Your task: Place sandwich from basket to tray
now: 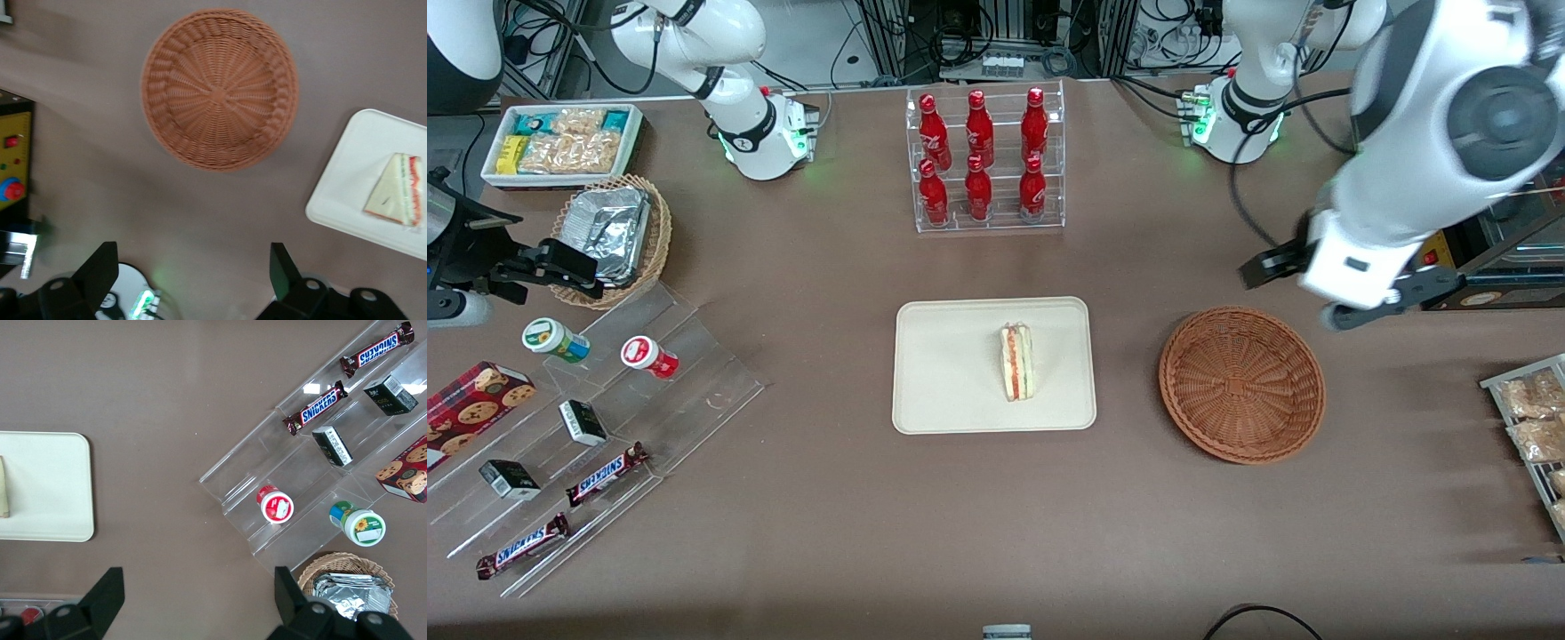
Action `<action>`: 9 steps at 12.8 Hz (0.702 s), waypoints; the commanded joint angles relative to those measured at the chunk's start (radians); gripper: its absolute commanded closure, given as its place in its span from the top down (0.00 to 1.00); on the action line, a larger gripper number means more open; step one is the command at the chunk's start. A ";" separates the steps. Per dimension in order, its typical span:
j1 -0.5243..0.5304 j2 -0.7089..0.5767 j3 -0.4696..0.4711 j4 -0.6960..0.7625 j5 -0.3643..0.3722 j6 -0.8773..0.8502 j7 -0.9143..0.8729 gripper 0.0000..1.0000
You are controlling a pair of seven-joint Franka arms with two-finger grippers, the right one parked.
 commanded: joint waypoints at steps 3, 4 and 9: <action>0.134 -0.071 -0.013 -0.035 0.010 -0.042 0.194 1.00; 0.159 -0.079 -0.013 -0.040 0.010 -0.045 0.236 1.00; 0.262 -0.157 -0.013 -0.110 -0.002 -0.031 0.449 1.00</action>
